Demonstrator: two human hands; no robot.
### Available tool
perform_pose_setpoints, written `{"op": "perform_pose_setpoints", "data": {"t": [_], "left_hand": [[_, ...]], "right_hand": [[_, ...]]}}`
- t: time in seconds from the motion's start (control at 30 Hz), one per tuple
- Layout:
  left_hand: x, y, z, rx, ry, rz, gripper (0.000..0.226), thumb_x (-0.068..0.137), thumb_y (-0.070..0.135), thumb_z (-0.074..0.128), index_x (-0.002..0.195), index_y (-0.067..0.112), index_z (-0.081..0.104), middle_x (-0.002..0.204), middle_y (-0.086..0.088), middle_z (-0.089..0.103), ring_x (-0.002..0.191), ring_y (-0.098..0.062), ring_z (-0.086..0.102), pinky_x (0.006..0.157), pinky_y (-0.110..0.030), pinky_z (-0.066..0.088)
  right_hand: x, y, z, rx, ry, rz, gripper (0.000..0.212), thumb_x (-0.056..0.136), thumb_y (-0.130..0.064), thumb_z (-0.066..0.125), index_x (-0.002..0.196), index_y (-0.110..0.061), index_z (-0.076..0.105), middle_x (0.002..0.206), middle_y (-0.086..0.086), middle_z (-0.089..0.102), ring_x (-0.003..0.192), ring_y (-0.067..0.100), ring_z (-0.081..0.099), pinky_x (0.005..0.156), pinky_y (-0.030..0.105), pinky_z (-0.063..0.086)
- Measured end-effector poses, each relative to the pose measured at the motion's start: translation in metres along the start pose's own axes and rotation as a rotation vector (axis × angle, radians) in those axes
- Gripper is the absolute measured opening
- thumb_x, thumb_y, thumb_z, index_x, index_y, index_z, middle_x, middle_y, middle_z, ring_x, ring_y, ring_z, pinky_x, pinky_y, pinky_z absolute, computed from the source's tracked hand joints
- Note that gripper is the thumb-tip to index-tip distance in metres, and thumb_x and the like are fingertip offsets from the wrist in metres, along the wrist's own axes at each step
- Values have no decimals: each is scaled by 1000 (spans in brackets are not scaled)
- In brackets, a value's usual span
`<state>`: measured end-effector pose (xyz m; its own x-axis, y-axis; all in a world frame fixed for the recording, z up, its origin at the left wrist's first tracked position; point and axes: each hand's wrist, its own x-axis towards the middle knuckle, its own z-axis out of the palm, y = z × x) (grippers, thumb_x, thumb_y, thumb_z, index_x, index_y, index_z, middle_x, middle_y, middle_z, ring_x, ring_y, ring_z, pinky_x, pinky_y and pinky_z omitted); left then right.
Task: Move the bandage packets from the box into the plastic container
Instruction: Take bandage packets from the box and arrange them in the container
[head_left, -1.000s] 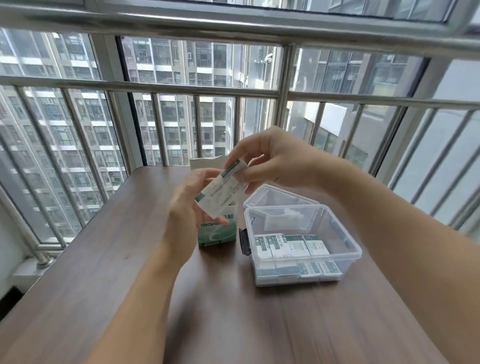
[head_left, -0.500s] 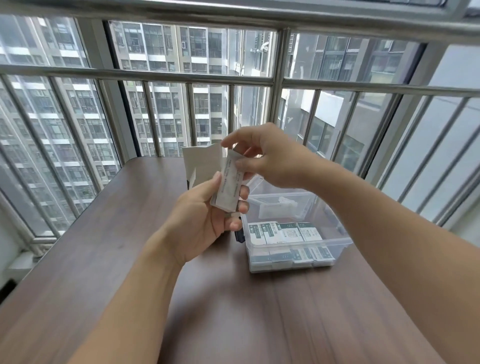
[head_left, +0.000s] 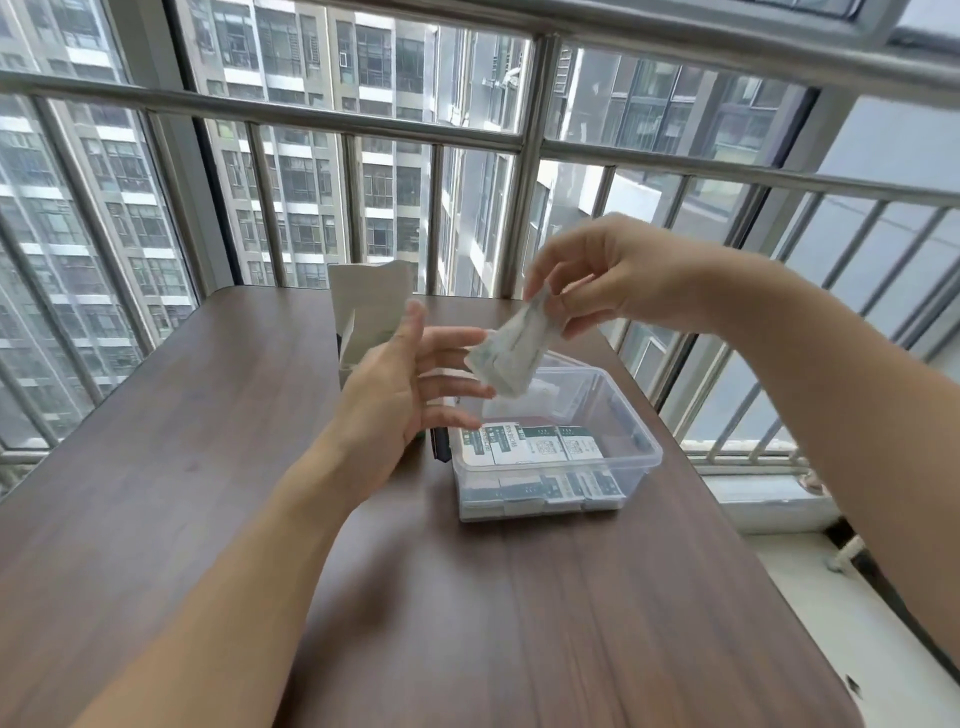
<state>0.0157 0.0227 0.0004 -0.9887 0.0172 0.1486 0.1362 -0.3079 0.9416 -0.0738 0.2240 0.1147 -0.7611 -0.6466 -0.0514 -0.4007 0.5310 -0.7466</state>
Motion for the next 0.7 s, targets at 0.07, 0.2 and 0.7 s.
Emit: {"op": "perform_pose_setpoints", "data": {"t": [0.07,0.2,0.7], "left_hand": [[2,-2,-1,62,68,55,64,86,58,42,104,4,73,94,-12,74,86,-24,73,60,-30,59],[1,-6,0,125,81,135,49,91,46,48,96,3,72,87,-15,70,71,-21,69,48,-29,55],[3,-13,-4,289,127,248,39,100,37,51,89,6,73,75,-4,65,60,-14,55,39,-21,38]], "right_hand": [[1,8,-10,-79,-73,60,23,90,10,65,98,-9,74,87,5,76,86,19,75,76,25,61],[9,13,-13,-239,-183,142,25,91,10,65,97,-13,74,78,-4,76,77,12,75,71,21,60],[28,50,38,-622,-351,221,29,93,0,65,115,-18,70,93,-3,68,73,13,74,71,22,58]]}}
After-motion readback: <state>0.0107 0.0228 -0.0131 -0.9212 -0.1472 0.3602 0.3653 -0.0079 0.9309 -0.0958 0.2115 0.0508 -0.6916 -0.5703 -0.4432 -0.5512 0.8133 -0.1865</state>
